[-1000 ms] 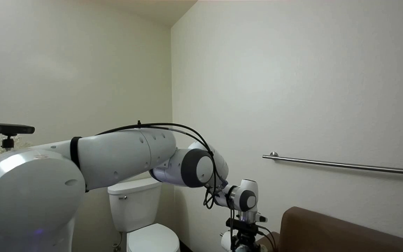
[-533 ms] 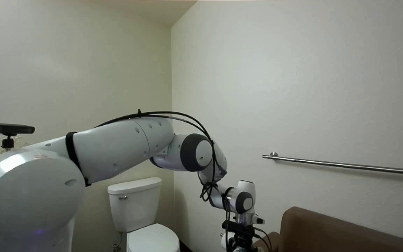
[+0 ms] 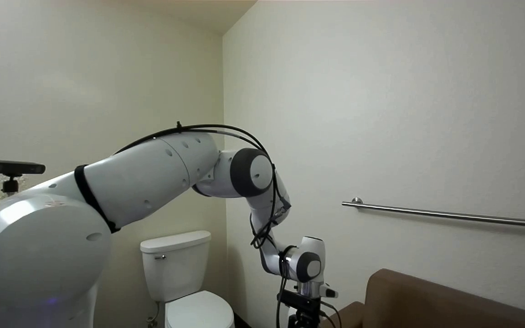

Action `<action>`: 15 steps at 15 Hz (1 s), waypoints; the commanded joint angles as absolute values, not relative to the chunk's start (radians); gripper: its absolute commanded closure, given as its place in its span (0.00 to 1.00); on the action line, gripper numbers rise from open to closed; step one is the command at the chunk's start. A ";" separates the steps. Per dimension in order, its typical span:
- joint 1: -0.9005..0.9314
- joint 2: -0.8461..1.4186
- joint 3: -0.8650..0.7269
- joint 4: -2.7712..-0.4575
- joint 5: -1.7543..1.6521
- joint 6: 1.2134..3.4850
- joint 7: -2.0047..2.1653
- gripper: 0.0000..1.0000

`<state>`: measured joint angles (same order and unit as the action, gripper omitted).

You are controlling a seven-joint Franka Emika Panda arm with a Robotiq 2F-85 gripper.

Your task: Use the towel to wipe the sofa's left arm

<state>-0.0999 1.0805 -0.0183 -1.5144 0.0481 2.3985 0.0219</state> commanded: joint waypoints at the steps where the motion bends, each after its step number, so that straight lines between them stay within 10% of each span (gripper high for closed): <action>1: -0.072 0.925 -0.048 -1.749 0.060 2.464 0.092 0.96; 15: -0.143 0.706 -0.002 -2.135 0.103 2.529 -0.029 0.96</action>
<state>-0.0853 0.7218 -0.0312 -2.1175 0.0724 2.4961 0.0643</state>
